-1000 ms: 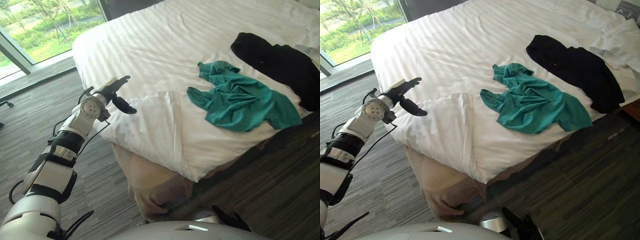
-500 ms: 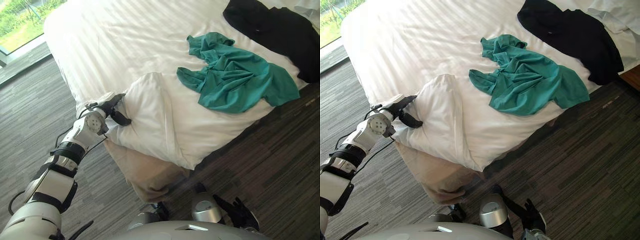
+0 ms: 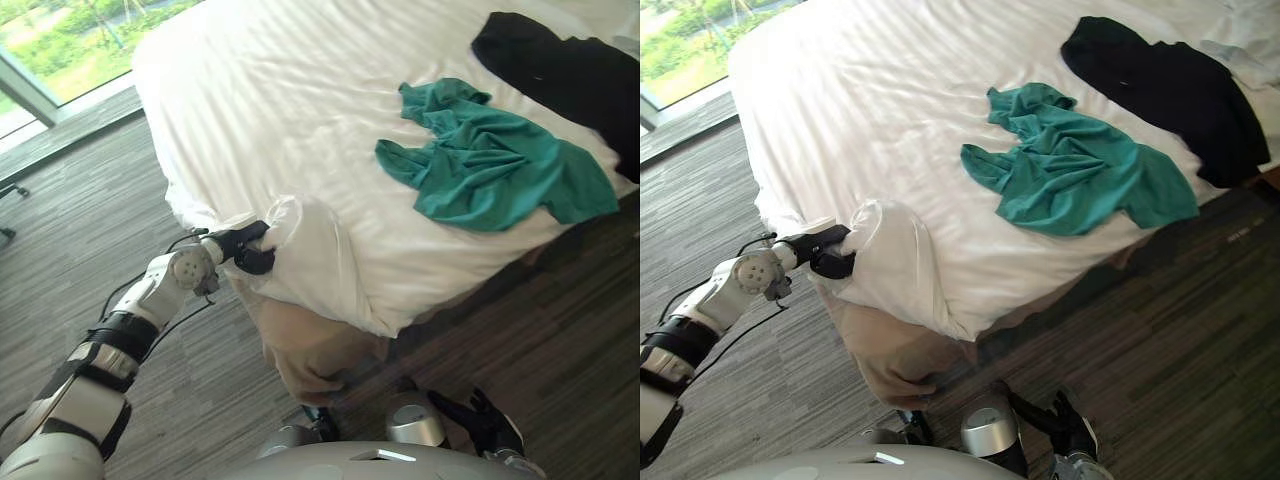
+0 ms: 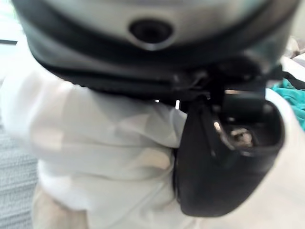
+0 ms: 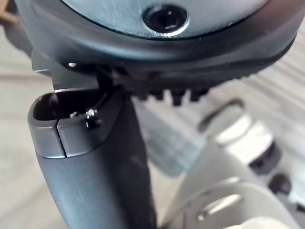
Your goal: Tidy up the quilt and then pick up the clothes from the bed and put them into the laundry hamper
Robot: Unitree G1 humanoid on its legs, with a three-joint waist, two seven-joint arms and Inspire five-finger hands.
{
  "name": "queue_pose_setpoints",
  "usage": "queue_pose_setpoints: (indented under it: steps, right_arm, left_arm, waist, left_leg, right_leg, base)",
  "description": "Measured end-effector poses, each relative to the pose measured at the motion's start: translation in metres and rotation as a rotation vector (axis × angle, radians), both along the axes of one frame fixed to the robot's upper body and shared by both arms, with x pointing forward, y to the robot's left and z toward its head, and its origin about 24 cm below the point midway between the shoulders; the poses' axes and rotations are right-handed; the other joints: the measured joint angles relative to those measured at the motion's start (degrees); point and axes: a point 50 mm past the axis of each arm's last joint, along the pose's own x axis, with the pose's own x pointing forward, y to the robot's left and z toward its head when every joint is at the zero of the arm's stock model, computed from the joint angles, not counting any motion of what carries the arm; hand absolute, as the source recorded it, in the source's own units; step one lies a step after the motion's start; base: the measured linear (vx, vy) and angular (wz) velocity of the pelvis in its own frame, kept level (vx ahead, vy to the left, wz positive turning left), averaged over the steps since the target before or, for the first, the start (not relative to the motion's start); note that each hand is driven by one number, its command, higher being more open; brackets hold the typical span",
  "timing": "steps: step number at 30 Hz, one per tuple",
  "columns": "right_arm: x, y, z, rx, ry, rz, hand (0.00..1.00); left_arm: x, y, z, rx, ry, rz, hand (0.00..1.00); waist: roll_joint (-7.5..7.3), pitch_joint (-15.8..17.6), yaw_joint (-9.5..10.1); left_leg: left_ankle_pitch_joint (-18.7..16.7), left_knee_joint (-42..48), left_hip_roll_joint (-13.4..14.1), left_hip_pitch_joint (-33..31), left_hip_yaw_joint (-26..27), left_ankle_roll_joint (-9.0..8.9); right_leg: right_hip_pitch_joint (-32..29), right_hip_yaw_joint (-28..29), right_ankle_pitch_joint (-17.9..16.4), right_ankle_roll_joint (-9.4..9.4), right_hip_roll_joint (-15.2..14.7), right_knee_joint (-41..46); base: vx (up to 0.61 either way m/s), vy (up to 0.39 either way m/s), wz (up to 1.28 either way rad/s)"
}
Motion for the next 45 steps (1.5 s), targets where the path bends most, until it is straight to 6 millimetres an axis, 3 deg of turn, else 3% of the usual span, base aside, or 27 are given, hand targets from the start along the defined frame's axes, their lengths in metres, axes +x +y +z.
queue_pose_setpoints:
  steps: [1,6,8,11,14,16,17,18,20,24,26,29,34,40,45]
  right_arm:
    - [-0.001,0.000,-0.001,0.003,0.013,-0.005,1.00]
    - [0.000,0.006,-0.003,0.021,0.043,0.014,1.00]
    - [0.001,0.014,-0.006,0.038,0.045,0.034,1.00]
    - [0.002,0.021,-0.007,0.056,0.045,0.037,1.00]
    - [0.003,0.028,-0.010,0.078,0.046,0.010,1.00]
    - [0.001,0.029,-0.011,0.082,0.057,0.008,1.00]
    - [0.001,0.030,-0.011,0.084,0.063,0.007,1.00]
    - [0.000,0.029,-0.011,0.084,0.065,0.006,1.00]
    - [-0.005,0.029,-0.013,0.086,0.088,0.000,1.00]
    - [-0.020,0.034,-0.018,0.111,0.156,0.005,1.00]
    - [-0.025,0.036,-0.019,0.116,0.173,0.006,1.00]
    - [-0.030,0.035,-0.019,0.115,0.183,-0.022,1.00]
    - [-0.033,0.035,-0.021,0.133,0.186,-0.105,1.00]
    - [-0.035,0.038,-0.022,0.176,0.152,-0.329,1.00]
    - [-0.040,0.027,-0.021,0.160,0.135,-0.513,1.00]
  left_arm:
    - [-0.007,0.002,0.004,-0.021,0.014,-0.007,1.00]
    - [-0.031,0.037,0.010,-0.278,0.053,0.189,1.00]
    - [-0.051,0.061,-0.005,-0.360,0.109,0.323,1.00]
    - [-0.072,0.078,-0.030,-0.383,0.168,0.443,1.00]
    - [-0.106,0.105,-0.074,-0.436,0.235,0.712,1.00]
    - [-0.126,0.119,-0.092,-0.428,0.273,0.848,1.00]
    - [-0.150,0.135,-0.108,-0.405,0.307,0.993,1.00]
    - [-0.155,0.139,-0.111,-0.405,0.310,1.029,1.00]
    - [-0.189,0.162,-0.128,-0.418,0.288,1.303,1.00]
    - [-0.227,0.184,-0.133,-0.432,0.213,1.603,1.00]
    - [-0.256,0.190,-0.137,-0.430,0.177,1.775,1.00]
    - [-0.282,0.182,-0.148,-0.458,0.171,1.934,1.00]
    - [-0.291,0.155,-0.169,-0.520,0.220,1.985,1.00]
    - [-0.266,0.105,-0.191,-0.746,0.225,1.881,1.00]
    - [-0.248,0.040,-0.214,-0.883,0.378,1.791,1.00]
  waist:
    - [0.05,-0.09,1.20]
    - [-0.18,-1.96,5.78]
    - [-0.59,-3.86,7.79]
    - [-1.11,-5.36,9.57]
    - [-2.81,-6.67,11.93]
    - [-3.50,-7.05,12.49]
    - [-3.92,-7.29,12.48]
    - [-3.98,-7.32,12.51]
    - [-4.21,-7.37,13.07]
    - [-4.23,-7.41,14.01]
    - [-4.21,-7.58,14.30]
    - [-4.39,-7.83,14.90]
    - [-4.43,-7.95,15.35]
    - [-5.24,-8.67,15.20]
    - [-6.13,-8.58,13.91]
  left_leg:
    - [0.02,0.00,-0.15,-0.10,-1.12,0.03]
    - [0.21,0.21,-0.16,-0.89,-4.59,0.07]
    - [0.25,0.24,0.14,-0.84,-5.34,0.01]
    - [0.28,0.24,0.31,-0.70,-6.05,-0.04]
    - [0.36,0.22,0.33,-0.28,-6.25,-0.18]
    - [0.36,0.09,0.31,0.03,-6.22,-0.18]
    - [0.36,0.02,0.29,0.22,-6.31,-0.18]
    - [0.36,0.00,0.28,0.25,-6.31,-0.18]
    - [0.46,-0.02,0.21,0.26,-6.61,-0.15]
    - [0.59,-0.05,0.14,0.28,-7.55,-0.15]
    - [0.58,-0.05,0.06,0.04,-7.67,0.10]
    - [0.55,-0.05,-0.68,-0.22,-7.68,0.14]
    - [0.33,-0.05,-1.43,-0.96,-7.56,0.54]
    - [-0.94,-0.05,-2.68,0.05,-5.77,1.55]
    - [-2.42,-0.05,-2.55,2.71,-2.12,1.03]
  right_leg:
    - [0.73,-1.14,0.00,0.01,-0.08,-0.45]
    - [3.03,-5.53,-0.02,0.04,0.14,-1.76]
    - [3.60,-7.07,-0.02,0.03,0.56,-1.75]
    - [4.23,-8.11,-0.02,0.01,0.91,-1.70]
    - [4.45,-8.22,-0.42,-0.69,0.93,-1.64]
    - [4.68,-8.21,-0.62,-1.03,0.93,-1.64]
    - [4.88,-8.25,-0.74,-1.22,0.93,-1.64]
    - [4.89,-8.24,-0.82,-1.33,0.93,-1.65]
    - [4.92,-8.37,-1.12,-1.72,0.89,-1.67]
    - [5.56,-9.76,-1.42,-1.96,0.84,-1.75]
    - [5.60,-10.08,-1.54,-1.63,0.70,-1.78]
    - [5.60,-10.23,-1.56,-1.59,0.23,-1.91]
    - [5.63,-9.99,-1.56,-1.58,-0.23,-3.05]
    - [5.96,-8.02,-0.87,-1.15,-1.51,-3.27]
    - [6.77,-4.89,-0.49,-0.56,-1.79,-3.41]
  base:
    - [0.06,-0.017,0.44]
    - [0.10,-0.026,0.39]
    - [0.08,-0.038,0.19]
    - [0.05,-0.050,0.18]
    - [-0.01,-0.018,0.04]
    - [-0.06,-0.022,-0.04]
    - [-0.06,-0.011,-0.01]
    - [-0.10,-0.006,-0.01]
    - [-0.12,0.003,0.00]
    - [-0.13,0.016,0.16]
    - [-0.10,0.026,0.13]
    - [-0.06,0.050,0.07]
    - [0.01,0.046,0.08]
    - [0.08,0.041,-0.12]
    - [0.11,0.001,-0.38]
